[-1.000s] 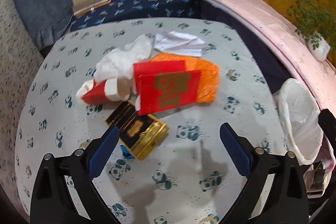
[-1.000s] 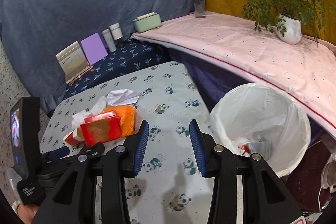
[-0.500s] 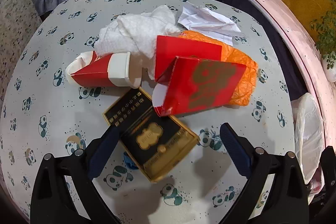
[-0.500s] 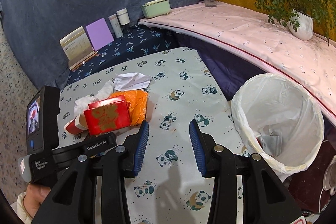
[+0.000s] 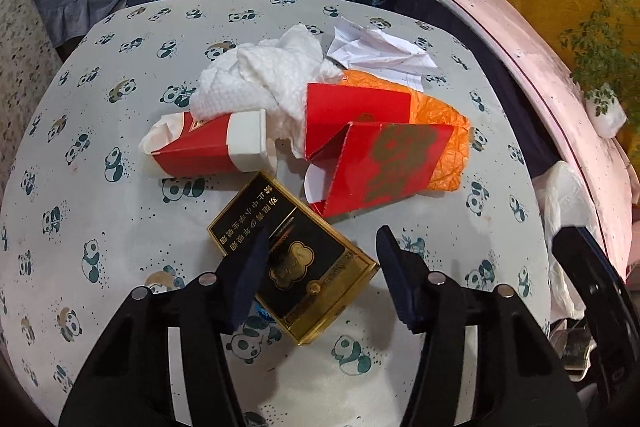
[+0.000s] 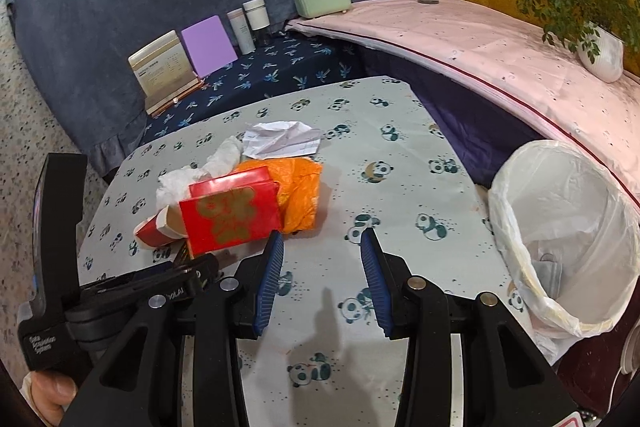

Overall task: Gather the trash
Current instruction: 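Grasp the gold-black cigarette box with the left tool while the right tool grasps the red paper box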

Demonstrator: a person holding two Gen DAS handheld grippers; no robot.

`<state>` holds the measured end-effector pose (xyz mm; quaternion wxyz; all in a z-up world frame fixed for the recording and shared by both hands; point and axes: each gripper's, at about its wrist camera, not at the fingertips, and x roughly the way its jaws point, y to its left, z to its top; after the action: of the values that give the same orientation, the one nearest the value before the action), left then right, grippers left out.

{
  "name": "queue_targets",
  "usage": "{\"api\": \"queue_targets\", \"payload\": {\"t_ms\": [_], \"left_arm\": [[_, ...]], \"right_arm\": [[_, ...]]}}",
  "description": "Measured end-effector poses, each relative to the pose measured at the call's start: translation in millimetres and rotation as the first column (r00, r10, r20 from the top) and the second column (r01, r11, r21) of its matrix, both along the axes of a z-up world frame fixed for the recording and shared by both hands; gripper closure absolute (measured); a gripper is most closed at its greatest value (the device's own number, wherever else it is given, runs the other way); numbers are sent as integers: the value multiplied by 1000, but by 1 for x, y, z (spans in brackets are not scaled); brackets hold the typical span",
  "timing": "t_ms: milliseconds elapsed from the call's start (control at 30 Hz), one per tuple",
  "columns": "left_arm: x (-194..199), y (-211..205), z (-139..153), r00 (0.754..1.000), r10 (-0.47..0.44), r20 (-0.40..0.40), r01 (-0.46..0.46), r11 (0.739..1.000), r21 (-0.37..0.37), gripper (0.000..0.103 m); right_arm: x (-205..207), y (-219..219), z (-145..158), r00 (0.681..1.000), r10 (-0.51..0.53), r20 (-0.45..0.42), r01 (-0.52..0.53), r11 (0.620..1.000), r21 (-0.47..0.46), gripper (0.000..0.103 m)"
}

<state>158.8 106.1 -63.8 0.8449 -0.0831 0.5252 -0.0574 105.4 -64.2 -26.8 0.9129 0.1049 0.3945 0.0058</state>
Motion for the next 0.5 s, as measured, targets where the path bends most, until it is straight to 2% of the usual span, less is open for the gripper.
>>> {"api": "queue_targets", "payload": {"t_ms": [33,167,333,500], "left_arm": [[-2,2,-1,1000,-4,0,4,1000,-4,46],[-6,14,-10,1000,18,-23,-19,1000,-13,28],[-4,30,-27,995,46,-85,-52,996,-70,28],[-6,41,-29,995,44,-90,-55,991,-125,37]], "right_arm": [[1,3,0,1000,6,0,-6,1000,0,63],[2,10,-1,1000,19,-5,-19,1000,2,63],[3,19,-3,999,34,-12,-34,999,-5,63],[5,25,-8,999,44,-26,-44,999,-10,63]]}}
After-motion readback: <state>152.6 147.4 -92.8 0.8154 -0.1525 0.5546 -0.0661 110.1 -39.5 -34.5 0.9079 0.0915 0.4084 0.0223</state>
